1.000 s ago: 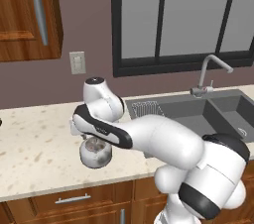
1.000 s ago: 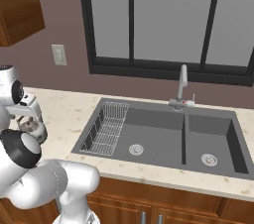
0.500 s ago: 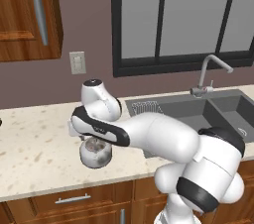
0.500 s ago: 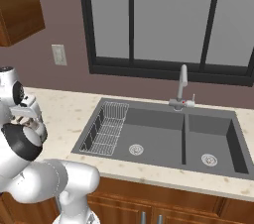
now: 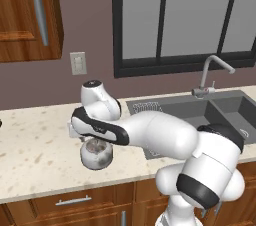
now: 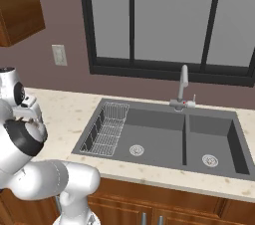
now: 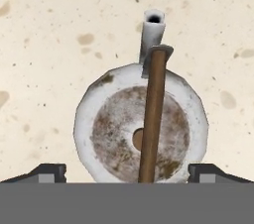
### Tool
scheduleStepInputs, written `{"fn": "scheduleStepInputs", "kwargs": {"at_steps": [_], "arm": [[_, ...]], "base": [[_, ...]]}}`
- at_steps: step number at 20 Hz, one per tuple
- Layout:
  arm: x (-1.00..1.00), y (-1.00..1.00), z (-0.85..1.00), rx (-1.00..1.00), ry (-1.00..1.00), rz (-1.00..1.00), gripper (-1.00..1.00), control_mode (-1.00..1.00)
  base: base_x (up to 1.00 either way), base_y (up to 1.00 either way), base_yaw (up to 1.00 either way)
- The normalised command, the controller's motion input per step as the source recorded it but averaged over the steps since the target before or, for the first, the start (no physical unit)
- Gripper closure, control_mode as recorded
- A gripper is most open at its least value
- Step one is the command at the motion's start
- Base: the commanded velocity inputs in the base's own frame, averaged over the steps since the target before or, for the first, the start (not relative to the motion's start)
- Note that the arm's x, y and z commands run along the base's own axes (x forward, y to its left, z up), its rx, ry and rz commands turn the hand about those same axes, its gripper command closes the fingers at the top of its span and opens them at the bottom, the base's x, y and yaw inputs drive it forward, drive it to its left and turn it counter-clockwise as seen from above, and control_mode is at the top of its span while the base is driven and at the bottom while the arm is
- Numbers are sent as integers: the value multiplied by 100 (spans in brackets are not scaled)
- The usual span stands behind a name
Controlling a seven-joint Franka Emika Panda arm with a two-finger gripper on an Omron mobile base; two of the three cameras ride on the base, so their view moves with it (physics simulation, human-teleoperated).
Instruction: Place the bowl in the left basin and the kettle in the right basin of the sink.
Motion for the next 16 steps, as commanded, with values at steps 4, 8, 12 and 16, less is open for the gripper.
{"fn": "scheduleStepInputs", "kwargs": {"at_steps": [4,8,12,16], "arm": [[0,0,-8,0,0,0,100,-100],[0,0,0,0,0,0,100,-100],[0,0,0,0,0,0,100,-100],[0,0,0,0,0,0,100,-100]], "base": [[0,0,0],[0,0,0],[0,0,0],[0,0,0]]}}
